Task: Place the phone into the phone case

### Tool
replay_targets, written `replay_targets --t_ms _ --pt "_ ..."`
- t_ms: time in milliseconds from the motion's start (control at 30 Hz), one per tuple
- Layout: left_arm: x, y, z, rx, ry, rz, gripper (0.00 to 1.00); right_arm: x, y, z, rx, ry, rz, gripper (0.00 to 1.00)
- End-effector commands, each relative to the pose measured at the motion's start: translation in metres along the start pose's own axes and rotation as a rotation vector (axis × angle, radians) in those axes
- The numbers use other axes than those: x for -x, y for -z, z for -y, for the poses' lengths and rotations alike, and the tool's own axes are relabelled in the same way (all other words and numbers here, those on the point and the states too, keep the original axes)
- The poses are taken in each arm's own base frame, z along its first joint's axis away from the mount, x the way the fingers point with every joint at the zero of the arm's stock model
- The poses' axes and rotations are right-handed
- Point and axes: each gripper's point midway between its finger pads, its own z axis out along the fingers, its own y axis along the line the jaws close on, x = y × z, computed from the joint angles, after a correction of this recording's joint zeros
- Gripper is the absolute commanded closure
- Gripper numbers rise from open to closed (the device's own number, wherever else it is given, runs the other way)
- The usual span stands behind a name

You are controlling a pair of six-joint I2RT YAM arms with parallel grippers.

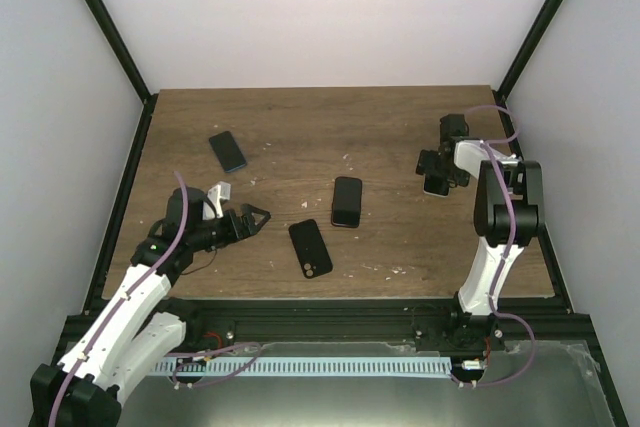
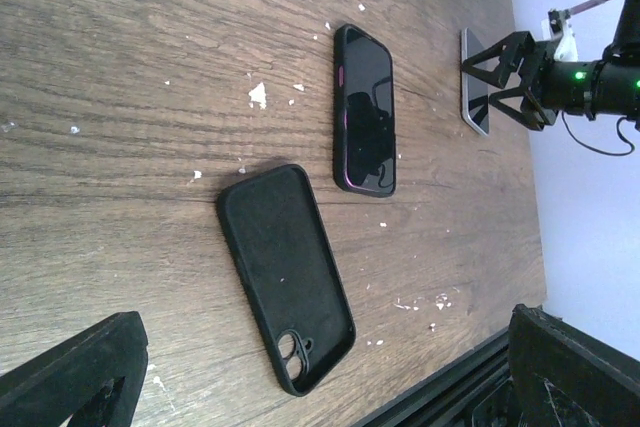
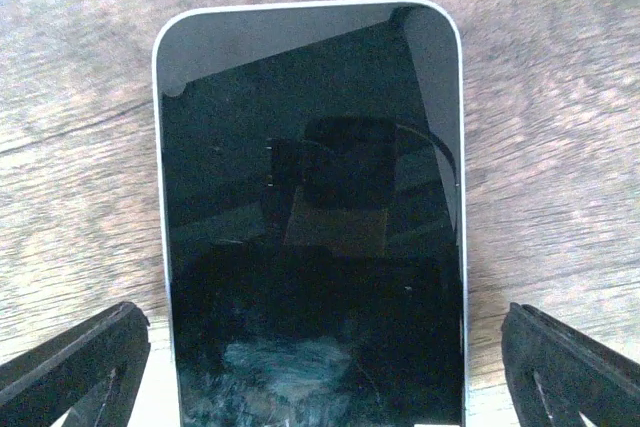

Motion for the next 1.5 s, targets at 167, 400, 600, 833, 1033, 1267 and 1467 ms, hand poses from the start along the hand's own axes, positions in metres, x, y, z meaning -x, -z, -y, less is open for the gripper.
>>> replay_targets --t_ms 167,400,600,833,1033,1267,1467 --pt "-0.002 -0.004 -0.001 -0.018 0.0 -0.004 0.02 0.002 -0.008 0.004 -0.011 0.012 -0.013 0.07" --pt "-0.01 -0.013 -0.005 -0.036 0.03 -0.042 0.06 -0.003 -0.012 0.007 -0.031 0.02 -0.031 0.13" --pt "-0.016 -0.019 -0.008 -0.048 0.054 -0.073 0.09 -0.003 -0.002 -0.001 -0.004 0.014 -0.021 0.21" --pt "-0.018 -0.017 -0.007 -0.044 0.049 -0.08 0.11 -0.017 0.008 -0.028 0.071 -0.003 -0.028 0.28" --pt "-0.011 -0.008 -0.009 0.002 0.014 -0.04 0.11 -0.033 0.027 -0.055 0.125 0.022 -0.026 0.29" --pt "-0.01 -0.008 -0.006 -0.019 0.023 -0.032 0.12 -0.052 0.068 -0.09 0.194 0.091 0.024 0.33" --pt "0.0 0.004 0.003 -0.026 -0.005 0.028 0.12 -0.081 0.116 -0.143 0.34 0.2 0.064 0.33"
